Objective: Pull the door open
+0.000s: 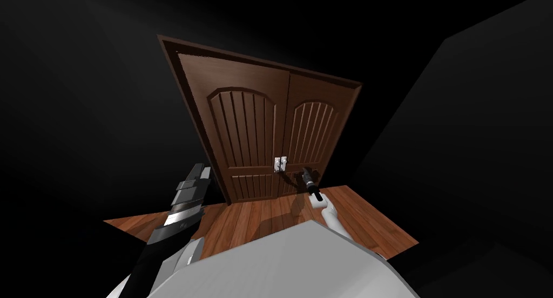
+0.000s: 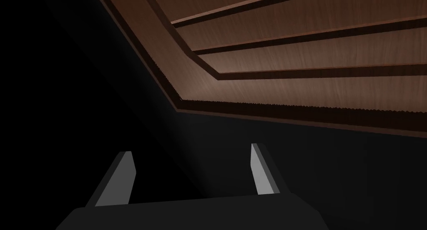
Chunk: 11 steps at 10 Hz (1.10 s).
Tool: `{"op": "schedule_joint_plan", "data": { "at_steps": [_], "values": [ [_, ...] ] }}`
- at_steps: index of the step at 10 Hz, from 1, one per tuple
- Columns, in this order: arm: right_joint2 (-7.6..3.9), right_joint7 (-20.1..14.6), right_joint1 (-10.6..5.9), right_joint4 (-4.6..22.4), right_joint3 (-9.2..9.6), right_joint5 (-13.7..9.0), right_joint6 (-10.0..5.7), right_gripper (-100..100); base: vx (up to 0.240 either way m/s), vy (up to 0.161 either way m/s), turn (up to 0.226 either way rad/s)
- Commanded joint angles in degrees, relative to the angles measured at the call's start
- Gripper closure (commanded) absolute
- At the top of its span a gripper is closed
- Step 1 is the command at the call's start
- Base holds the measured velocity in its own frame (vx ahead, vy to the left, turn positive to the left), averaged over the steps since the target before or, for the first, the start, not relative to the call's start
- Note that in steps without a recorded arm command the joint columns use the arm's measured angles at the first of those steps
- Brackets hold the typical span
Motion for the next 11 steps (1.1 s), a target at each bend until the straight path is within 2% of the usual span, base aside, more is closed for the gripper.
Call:
{"op": "schedule_joint_plan", "data": {
  "at_steps": [1,3,5,8,9,10,11],
  "values": [
    [-0.04,0.5,0.16,0.6,-0.82,-0.1,-0.41,-100,0.17,-0.071,-0.014],
    [0.42,0.7,-0.36,0.7,-0.56,0.0,-0.68,-100,0.179,-0.03,0.051],
    [1.37,0.8,-1.31,0.5,0.43,0.1,-1.0,-100,0.216,0.001,0.107],
    [3.55,0.9,-3.39,-0.2,2.98,0.5,-1.58,-100,0.191,0.116,0.189],
    [3.29,0.8,-2.45,-0.9,2.54,0.5,-1.17,-100,0.088,0.075,0.042],
    [3.29,0.8,-2.45,-0.9,2.54,0.5,-1.17,100,-0.011,-0.009,-0.041],
    [3.29,0.8,-2.45,-0.9,2.54,0.5,-1.17,100,-0.03,-0.027,0.01]
  ]
}}
